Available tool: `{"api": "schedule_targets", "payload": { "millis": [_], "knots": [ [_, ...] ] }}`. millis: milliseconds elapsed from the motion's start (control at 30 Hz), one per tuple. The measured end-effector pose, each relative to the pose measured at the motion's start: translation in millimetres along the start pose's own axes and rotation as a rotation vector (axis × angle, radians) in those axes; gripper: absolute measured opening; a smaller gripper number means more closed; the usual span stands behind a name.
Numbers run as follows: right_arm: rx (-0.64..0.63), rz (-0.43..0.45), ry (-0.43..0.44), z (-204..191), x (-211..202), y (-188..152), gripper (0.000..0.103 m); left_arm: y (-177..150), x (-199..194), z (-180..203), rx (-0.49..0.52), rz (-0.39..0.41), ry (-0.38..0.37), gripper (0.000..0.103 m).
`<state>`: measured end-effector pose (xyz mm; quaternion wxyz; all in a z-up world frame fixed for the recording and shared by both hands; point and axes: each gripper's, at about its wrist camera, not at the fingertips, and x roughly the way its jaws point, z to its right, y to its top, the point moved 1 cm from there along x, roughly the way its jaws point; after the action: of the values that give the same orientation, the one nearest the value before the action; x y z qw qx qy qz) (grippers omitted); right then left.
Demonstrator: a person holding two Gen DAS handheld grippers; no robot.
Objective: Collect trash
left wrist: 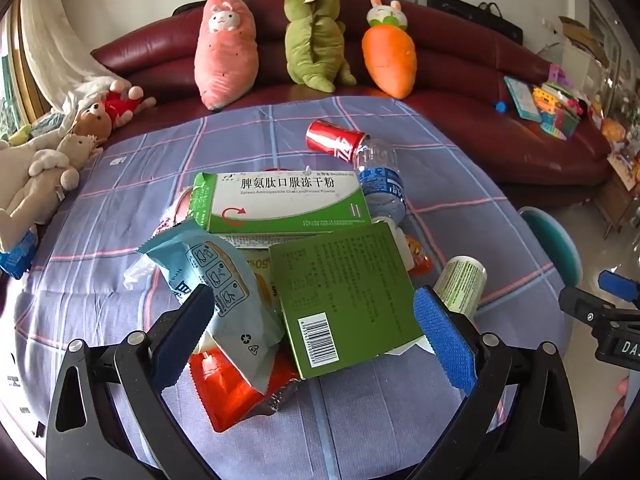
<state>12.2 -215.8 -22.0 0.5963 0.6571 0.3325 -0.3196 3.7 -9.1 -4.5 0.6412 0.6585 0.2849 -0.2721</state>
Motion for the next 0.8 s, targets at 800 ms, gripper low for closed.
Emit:
{"api": "schedule_targets", "payload": {
  "millis": [800],
  "knots": [
    [0.005,-0.039,0.007,-2.0,4.9,1.7,0.097,-4.3,1.4,-6.8,0.009,-0.021,-0.021,0.099]
  ]
}}
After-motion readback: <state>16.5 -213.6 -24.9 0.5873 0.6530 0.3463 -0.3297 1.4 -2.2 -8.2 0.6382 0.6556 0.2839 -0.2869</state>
